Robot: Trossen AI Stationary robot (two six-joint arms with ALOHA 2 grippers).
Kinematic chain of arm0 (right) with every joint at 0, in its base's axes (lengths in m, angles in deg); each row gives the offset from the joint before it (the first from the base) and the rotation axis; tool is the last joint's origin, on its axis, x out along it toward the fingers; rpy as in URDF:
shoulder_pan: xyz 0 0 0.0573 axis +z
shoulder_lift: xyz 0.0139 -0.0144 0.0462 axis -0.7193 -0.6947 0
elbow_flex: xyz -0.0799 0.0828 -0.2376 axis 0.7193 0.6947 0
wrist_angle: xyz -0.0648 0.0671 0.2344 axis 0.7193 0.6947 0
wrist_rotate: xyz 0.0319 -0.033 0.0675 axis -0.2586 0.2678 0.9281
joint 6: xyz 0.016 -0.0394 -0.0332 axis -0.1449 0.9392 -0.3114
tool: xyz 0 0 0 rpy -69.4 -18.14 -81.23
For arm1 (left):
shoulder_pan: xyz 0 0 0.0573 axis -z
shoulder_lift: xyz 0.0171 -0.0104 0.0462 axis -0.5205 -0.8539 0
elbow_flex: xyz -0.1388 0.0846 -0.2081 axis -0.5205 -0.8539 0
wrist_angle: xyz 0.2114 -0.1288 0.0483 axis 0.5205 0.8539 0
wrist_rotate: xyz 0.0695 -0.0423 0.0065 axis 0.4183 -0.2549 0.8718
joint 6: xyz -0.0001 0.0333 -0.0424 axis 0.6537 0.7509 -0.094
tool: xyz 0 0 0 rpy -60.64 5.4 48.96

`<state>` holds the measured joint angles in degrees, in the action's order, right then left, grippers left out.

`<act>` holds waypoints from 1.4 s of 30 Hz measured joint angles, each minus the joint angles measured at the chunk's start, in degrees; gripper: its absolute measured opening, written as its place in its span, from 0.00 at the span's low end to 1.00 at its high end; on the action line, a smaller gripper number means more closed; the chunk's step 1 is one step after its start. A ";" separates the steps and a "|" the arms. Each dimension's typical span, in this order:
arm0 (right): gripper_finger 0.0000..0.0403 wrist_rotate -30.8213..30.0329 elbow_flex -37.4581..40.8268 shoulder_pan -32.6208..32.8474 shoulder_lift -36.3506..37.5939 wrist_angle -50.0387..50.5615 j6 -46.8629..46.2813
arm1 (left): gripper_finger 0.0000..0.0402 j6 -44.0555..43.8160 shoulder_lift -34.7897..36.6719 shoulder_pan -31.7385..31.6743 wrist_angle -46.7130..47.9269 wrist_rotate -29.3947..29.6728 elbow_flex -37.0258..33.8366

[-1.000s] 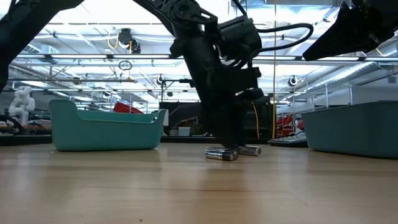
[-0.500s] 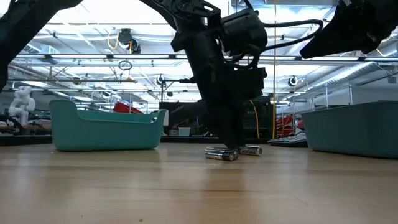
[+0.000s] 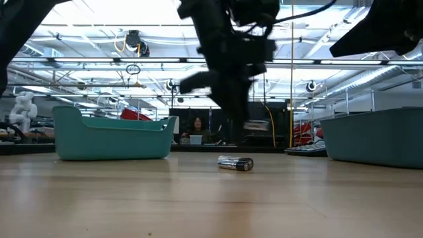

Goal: Sort batteries
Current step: Put the white battery into the green bin

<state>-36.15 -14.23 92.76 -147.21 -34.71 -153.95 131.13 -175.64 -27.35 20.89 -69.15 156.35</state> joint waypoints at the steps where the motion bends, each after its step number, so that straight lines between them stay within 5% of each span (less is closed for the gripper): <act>1: 0.12 -0.30 0.00 0.26 0.00 0.24 -0.64 | 0.11 -1.39 0.81 0.04 2.33 0.71 0.00; 20: 0.12 -1.17 0.00 0.48 -0.04 -0.44 -2.34 | 0.11 -37.13 10.71 2.23 41.23 -1.21 -0.39; 29: 0.12 -1.14 0.00 0.48 -0.71 -1.25 -1.79 | 0.11 -40.10 12.26 -0.35 42.56 1.60 -14.04; 32: 0.12 -1.07 0.00 0.51 -1.34 -1.64 -1.79 | 0.21 -39.93 12.67 -0.99 42.57 7.30 -18.77; 37: 0.12 -0.99 0.00 0.48 -2.03 -1.72 -1.78 | 0.48 -40.88 12.61 -1.15 42.64 8.47 -21.62; 42: 0.12 -1.19 0.00 0.44 -2.01 -1.73 -1.76 | 0.55 -41.21 13.13 -1.16 42.59 8.89 -21.32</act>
<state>-37.35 -14.23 93.20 -149.22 -36.43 -155.71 89.92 -162.52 -28.51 63.47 -60.25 135.03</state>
